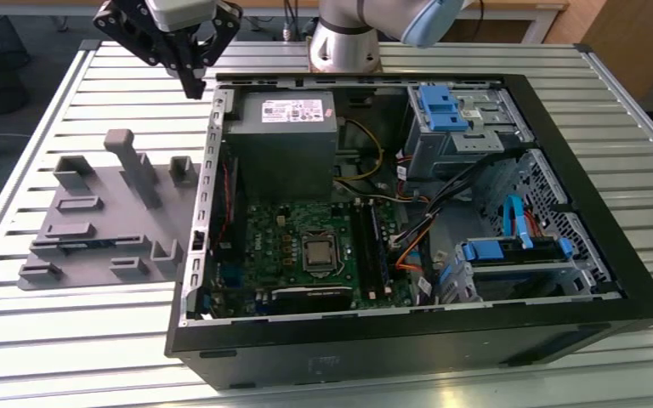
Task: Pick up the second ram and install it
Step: 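Reach for the second ram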
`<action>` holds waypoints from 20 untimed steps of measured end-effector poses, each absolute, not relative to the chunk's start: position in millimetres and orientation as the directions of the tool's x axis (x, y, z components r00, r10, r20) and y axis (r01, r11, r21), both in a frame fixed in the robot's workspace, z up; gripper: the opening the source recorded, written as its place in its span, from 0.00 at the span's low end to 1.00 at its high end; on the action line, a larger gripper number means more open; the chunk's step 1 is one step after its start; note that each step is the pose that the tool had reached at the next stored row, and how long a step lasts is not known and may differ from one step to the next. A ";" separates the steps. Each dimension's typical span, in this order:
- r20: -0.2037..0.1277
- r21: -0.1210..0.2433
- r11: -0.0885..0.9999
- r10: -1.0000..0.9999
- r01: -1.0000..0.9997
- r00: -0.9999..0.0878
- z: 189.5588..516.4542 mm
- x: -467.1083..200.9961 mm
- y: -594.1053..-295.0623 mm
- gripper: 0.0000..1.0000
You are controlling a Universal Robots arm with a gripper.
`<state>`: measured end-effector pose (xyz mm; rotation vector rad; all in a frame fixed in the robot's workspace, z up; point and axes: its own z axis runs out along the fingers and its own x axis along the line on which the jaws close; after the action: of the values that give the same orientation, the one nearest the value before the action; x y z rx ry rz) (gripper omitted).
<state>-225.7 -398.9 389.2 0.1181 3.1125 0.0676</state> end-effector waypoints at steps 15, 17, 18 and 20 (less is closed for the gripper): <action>-0.024 0.044 0.996 0.076 0.075 -0.997 388.9 -233.2 -398.9 0.11; -0.024 0.044 0.996 0.076 0.075 -0.997 388.9 -234.2 -398.9 0.11; -0.024 0.044 0.996 0.076 0.075 -0.997 388.8 -234.6 -398.9 0.11; -0.024 0.044 0.996 0.076 0.075 -0.997 388.8 -235.5 -398.9 0.11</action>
<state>-235.5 -398.9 388.8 0.1180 3.1125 0.0677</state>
